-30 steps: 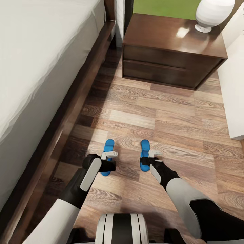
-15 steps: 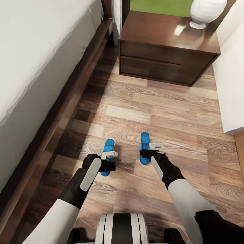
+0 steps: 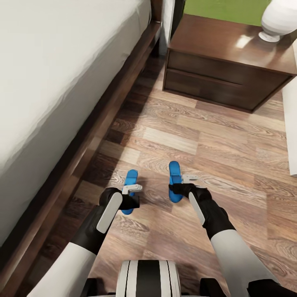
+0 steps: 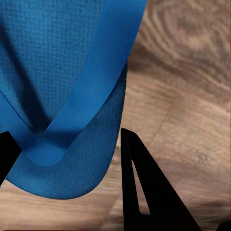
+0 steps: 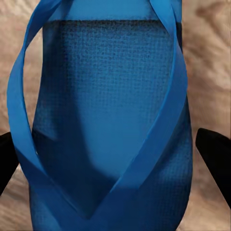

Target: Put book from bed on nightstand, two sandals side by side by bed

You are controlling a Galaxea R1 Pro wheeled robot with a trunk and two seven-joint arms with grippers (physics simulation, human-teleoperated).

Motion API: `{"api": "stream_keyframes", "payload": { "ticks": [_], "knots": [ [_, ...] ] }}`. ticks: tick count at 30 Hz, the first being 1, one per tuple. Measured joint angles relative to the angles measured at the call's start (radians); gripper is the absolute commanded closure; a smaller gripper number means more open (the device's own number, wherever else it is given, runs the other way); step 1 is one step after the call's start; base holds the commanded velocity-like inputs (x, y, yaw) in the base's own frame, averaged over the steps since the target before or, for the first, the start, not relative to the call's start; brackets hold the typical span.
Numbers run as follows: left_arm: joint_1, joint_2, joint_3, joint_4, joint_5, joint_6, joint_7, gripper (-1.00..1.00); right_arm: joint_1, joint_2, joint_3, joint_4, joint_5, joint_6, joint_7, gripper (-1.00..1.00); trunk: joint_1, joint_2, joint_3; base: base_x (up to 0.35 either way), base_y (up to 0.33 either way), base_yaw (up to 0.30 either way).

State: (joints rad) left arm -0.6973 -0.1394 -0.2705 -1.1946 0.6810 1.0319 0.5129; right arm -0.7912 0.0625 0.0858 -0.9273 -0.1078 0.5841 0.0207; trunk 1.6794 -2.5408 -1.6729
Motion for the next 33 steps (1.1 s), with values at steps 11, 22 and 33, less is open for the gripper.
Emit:
{"api": "stream_keyframes", "payload": {
  "ticks": [11, 22, 33],
  "knots": [
    [-0.001, 0.0, -0.005, 0.007, -0.001, -0.001, 0.0, 1.0, 0.001, -0.003, 0.001, -0.004, 0.001, 0.002, 0.005, 1.0, 0.0, 0.0, 0.0, -0.137, -0.12, 0.285],
    [0.0, -0.003, -0.007, 0.036, 0.001, -0.025, -0.001, 1.0, 0.001, -0.027, 0.003, -0.004, 0.002, 0.002, 0.021, 1.0, 0.0, 0.0, 0.0, -0.053, -0.046, 0.286],
    [-0.001, -0.005, -0.009, 0.063, 0.008, -0.082, -0.001, 1.0, 0.051, -0.054, 0.013, -0.097, 0.07, -0.004, 0.11, 1.0, 0.0, 0.0, 0.0, -0.001, -0.001, 0.286]
  ]
}}
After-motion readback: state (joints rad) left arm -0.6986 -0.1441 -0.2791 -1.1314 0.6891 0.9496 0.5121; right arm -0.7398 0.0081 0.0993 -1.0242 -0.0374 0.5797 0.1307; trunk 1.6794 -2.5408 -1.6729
